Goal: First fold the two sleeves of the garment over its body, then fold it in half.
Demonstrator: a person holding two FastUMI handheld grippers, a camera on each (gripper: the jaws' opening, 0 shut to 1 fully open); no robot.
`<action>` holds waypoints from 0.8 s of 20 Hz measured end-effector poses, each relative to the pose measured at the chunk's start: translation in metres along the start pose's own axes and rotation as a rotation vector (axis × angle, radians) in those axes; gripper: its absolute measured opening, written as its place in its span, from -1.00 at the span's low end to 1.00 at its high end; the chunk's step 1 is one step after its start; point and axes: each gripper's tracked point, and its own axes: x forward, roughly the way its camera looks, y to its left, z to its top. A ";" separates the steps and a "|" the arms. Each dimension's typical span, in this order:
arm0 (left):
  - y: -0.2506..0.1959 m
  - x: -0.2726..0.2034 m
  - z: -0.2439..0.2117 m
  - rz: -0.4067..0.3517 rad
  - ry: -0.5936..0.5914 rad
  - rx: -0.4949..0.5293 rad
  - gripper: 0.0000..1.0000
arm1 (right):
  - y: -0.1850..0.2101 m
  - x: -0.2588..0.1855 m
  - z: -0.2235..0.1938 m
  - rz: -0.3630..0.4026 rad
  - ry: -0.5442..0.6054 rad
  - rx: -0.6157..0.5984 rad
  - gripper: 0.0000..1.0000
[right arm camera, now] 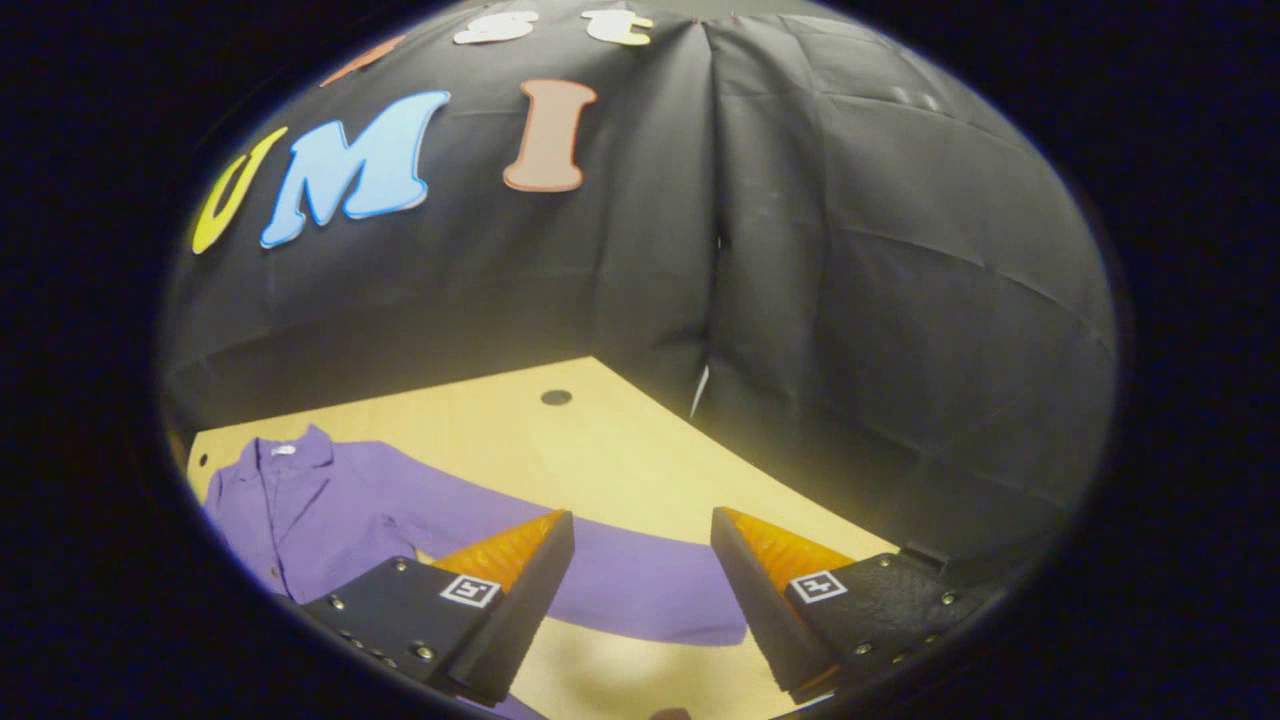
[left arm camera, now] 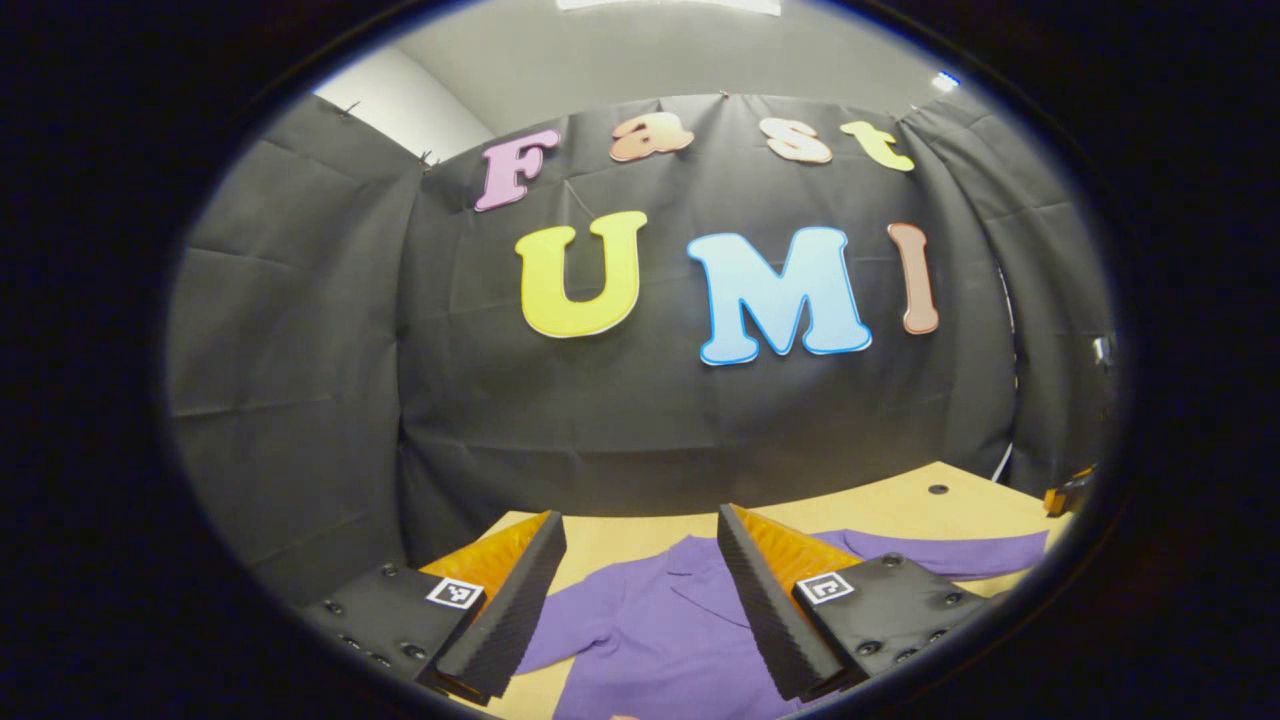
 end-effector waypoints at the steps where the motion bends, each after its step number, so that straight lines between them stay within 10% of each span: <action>1: 0.000 -0.002 -0.001 0.004 0.000 -0.003 0.94 | -0.006 0.007 -0.010 -0.008 0.036 0.007 0.80; 16: 0.025 -0.012 -0.017 0.069 0.036 -0.024 0.94 | -0.040 0.071 -0.093 -0.096 0.330 0.140 0.81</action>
